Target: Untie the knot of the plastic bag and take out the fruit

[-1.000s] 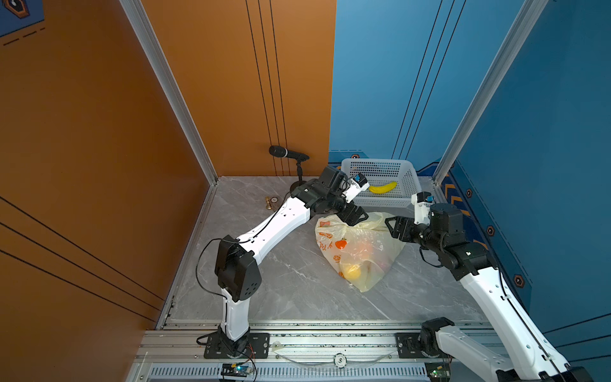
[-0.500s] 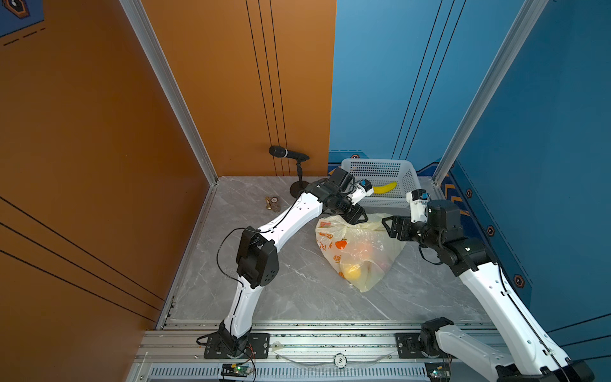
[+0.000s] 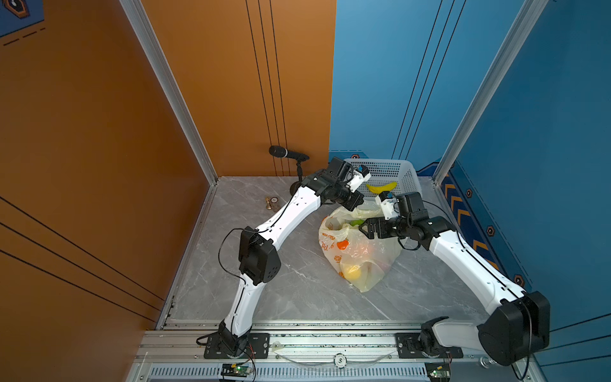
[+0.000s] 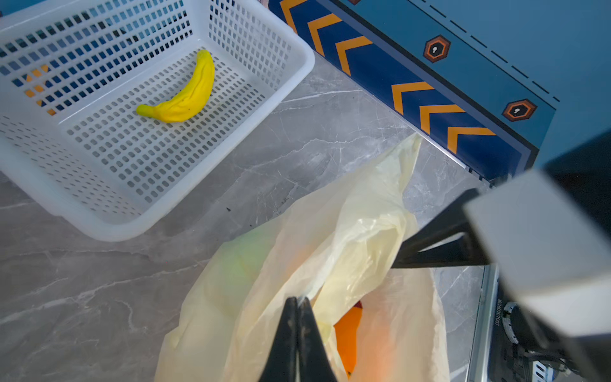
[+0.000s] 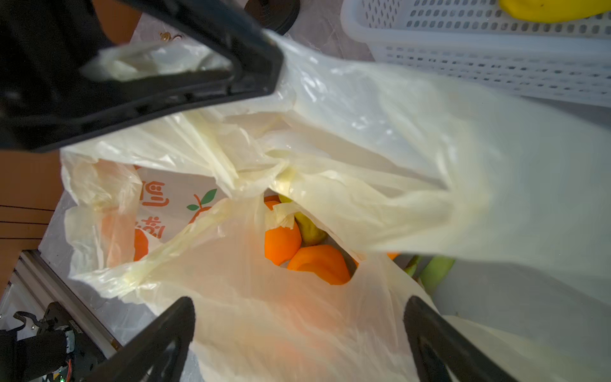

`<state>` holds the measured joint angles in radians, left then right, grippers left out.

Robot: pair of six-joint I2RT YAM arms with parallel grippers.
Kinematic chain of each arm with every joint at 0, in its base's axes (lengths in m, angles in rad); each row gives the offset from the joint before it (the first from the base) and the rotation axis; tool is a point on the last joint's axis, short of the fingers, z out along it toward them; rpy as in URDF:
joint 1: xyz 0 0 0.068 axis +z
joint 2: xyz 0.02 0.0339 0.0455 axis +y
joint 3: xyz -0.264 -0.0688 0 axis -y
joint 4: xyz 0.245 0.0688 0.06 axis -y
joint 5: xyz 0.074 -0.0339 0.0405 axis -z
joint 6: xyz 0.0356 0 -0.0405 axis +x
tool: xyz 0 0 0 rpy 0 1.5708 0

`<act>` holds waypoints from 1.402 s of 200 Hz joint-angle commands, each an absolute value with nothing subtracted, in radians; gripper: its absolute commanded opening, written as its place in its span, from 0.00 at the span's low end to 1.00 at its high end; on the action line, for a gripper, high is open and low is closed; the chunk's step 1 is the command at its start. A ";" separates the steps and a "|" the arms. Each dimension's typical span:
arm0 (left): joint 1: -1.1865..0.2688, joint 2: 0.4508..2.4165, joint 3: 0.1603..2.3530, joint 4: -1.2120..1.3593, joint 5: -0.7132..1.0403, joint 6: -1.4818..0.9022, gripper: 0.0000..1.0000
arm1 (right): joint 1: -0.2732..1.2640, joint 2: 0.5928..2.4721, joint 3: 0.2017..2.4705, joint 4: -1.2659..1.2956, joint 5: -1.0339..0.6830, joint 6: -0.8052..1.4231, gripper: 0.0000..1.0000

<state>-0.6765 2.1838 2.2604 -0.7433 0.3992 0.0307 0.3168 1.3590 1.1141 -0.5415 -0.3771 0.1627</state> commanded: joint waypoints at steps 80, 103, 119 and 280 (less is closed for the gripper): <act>-0.647 2.278 2.314 -0.596 0.371 -0.057 0.00 | 0.562 1.135 0.859 -0.714 -0.454 0.281 0.50; -0.646 2.297 2.343 -0.596 0.350 -0.052 0.00 | 0.650 1.053 0.788 -0.728 -0.405 0.373 0.48; -0.644 2.309 2.358 -0.595 0.344 -0.051 0.00 | 0.709 1.017 0.690 -0.665 -0.375 0.465 0.48; -0.728 1.864 1.897 -0.480 0.109 -0.198 0.53 | 0.546 0.891 0.867 -0.592 -0.101 0.537 0.84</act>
<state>-0.7166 1.9434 1.9541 -0.5144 0.1707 -0.1318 0.5934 0.9066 0.8520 -0.6117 -0.1543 0.5064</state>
